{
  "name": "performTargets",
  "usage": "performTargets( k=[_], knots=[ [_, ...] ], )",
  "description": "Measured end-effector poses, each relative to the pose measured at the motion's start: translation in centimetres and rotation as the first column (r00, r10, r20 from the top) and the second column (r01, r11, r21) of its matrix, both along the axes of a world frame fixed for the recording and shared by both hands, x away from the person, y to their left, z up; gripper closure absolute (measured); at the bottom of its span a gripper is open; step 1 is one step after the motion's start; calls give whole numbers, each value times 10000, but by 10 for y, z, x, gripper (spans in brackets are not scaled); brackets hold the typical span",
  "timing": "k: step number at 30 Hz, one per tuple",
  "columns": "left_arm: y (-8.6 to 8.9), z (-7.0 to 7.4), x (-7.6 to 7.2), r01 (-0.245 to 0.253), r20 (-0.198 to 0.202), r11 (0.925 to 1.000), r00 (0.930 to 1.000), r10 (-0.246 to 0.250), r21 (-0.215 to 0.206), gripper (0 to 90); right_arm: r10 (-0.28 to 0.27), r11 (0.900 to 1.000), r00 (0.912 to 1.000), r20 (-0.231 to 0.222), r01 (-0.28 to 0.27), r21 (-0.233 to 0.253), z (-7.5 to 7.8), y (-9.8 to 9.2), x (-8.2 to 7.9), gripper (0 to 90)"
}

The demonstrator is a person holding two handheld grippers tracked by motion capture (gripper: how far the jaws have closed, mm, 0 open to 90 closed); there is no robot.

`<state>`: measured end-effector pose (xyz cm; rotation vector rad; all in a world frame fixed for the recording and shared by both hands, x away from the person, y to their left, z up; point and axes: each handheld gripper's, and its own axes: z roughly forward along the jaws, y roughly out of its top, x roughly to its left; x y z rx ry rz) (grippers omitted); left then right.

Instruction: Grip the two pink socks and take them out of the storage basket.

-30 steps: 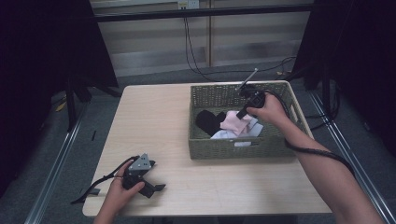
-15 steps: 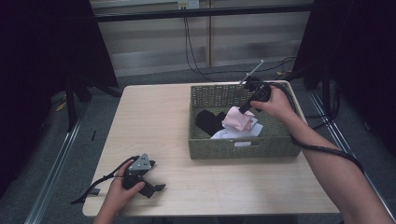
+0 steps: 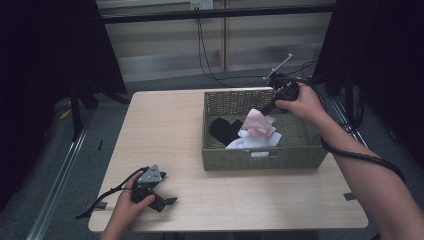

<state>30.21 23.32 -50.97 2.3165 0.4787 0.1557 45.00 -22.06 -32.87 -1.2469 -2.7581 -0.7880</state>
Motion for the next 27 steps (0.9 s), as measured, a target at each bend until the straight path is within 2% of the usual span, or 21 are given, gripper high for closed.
performTargets(
  k=[4, 12, 20, 27],
  knots=[
    [0, 0, 0, -6, -2, 10000, 10000, 6, 28, 0, 40, 9999, 10000, 26, -41, 164, 9, -1, -1, 900],
    [0, 0, 0, -1, -3, 10000, 10000, 1, 29, 0, 159, 9997, 9999, 69, -160, 187, 25, -2, -4, 900],
    [0, 0, 0, -6, 4, 10000, 10000, 6, 31, 0, 427, 9987, 9989, 182, -432, 274, 50, -3, -15, 900],
    [0, 0, 0, 0, -1, 10000, 10000, 0, -8, 0, 616, 9977, 9978, 226, -621, 262, 63, -4, -24, 900]
  ],
)
